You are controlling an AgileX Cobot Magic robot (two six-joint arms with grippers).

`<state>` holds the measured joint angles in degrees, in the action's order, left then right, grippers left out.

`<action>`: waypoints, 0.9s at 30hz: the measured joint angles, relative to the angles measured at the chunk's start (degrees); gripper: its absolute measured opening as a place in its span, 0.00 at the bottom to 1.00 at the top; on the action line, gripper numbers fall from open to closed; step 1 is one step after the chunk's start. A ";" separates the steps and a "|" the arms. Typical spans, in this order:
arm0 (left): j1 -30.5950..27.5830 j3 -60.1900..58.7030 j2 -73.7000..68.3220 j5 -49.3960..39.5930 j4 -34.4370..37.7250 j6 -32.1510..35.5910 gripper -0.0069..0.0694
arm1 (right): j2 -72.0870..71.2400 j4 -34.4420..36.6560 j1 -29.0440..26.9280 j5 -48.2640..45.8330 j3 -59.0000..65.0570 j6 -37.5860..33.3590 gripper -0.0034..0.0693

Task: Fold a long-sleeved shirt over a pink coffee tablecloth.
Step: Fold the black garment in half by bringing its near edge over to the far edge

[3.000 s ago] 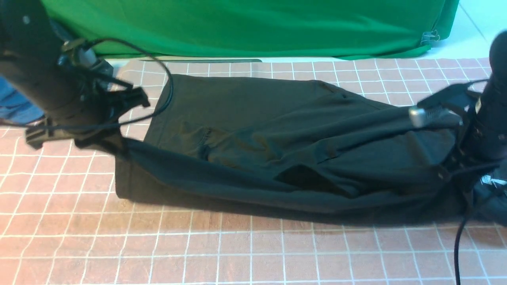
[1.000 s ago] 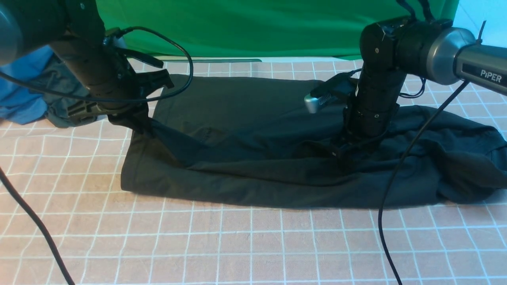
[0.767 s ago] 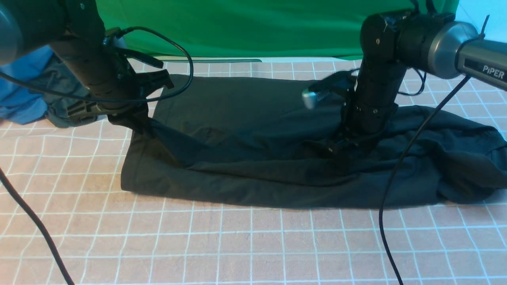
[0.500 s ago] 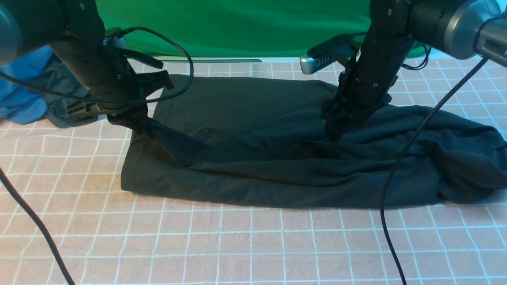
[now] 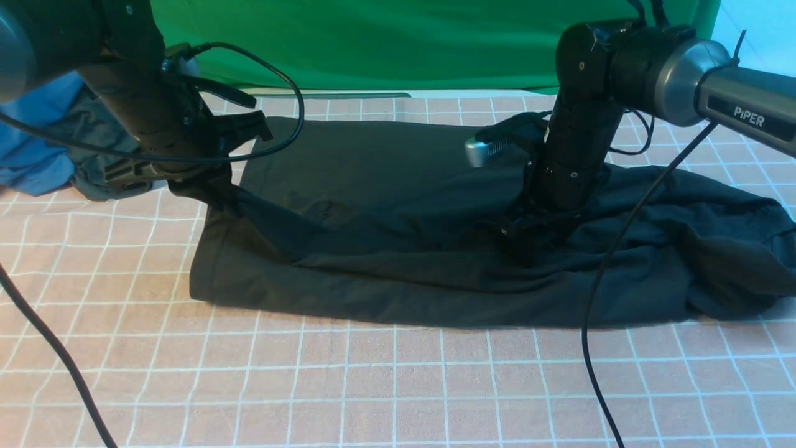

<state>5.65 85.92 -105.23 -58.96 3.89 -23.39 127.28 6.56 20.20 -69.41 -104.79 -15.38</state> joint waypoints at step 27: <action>0.00 3.38 -0.57 11.59 -1.93 -4.41 0.13 | -2.10 -0.50 -4.68 6.22 -6.87 -4.47 0.12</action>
<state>5.65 89.30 -105.80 -47.37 1.95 -27.80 125.18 6.06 15.52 -63.18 -111.66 -19.84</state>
